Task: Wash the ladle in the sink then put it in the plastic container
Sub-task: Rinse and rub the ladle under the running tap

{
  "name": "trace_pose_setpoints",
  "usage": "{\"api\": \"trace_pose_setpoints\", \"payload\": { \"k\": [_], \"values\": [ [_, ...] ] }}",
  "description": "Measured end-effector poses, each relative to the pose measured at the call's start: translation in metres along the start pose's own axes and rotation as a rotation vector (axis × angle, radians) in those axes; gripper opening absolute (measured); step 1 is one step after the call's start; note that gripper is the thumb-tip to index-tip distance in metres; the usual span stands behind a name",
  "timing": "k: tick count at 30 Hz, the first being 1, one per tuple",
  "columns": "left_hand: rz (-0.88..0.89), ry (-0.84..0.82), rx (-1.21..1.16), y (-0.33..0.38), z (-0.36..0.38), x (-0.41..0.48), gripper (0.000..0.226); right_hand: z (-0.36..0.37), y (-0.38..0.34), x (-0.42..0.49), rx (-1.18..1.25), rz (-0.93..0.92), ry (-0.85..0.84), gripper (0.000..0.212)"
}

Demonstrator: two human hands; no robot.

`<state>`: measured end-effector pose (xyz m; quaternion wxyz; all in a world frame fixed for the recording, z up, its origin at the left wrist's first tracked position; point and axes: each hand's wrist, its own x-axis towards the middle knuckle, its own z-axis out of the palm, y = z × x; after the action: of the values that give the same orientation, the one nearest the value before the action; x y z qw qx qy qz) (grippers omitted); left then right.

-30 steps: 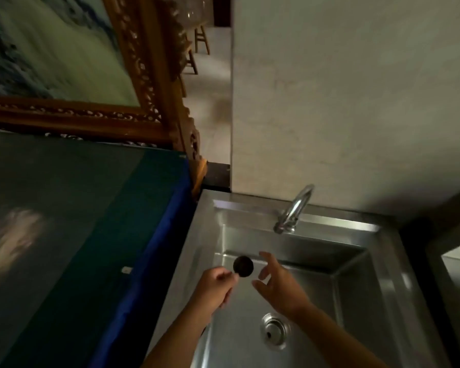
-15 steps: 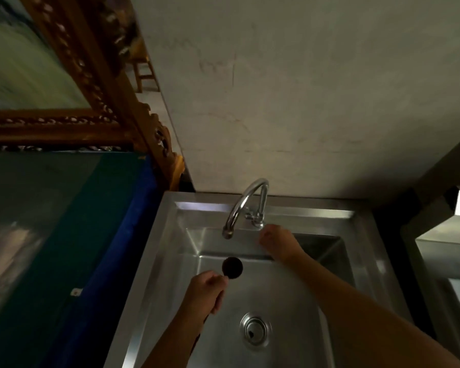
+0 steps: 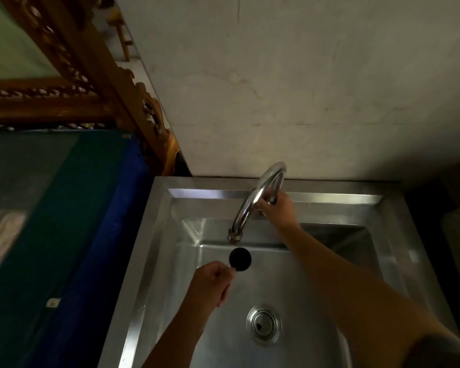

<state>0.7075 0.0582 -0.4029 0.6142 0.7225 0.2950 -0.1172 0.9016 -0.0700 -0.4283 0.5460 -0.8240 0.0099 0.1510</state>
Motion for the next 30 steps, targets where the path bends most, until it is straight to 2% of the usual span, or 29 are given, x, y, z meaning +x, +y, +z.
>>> {"api": "trace_pose_setpoints", "payload": {
  "k": [11, 18, 26, 30],
  "values": [
    [0.01, -0.038, -0.029, -0.003, -0.006, 0.009, 0.027, 0.02, -0.01, 0.005, 0.226, 0.253, 0.154, 0.017],
    [0.023, -0.064, 0.007, -0.001, -0.006, 0.01, 0.028, 0.025, -0.019, 0.004, 0.263, 0.297, 0.239, 0.023],
    [0.021, -0.066, -0.016, 0.006, -0.007, 0.011, 0.026, 0.027, -0.017, 0.007, 0.277, 0.307, 0.248, 0.022],
    [0.026, -0.055, -0.033, 0.01, -0.008, 0.01, 0.023, 0.02, -0.014, 0.004, 0.195, 0.252, 0.127, 0.017]
  ]
}}
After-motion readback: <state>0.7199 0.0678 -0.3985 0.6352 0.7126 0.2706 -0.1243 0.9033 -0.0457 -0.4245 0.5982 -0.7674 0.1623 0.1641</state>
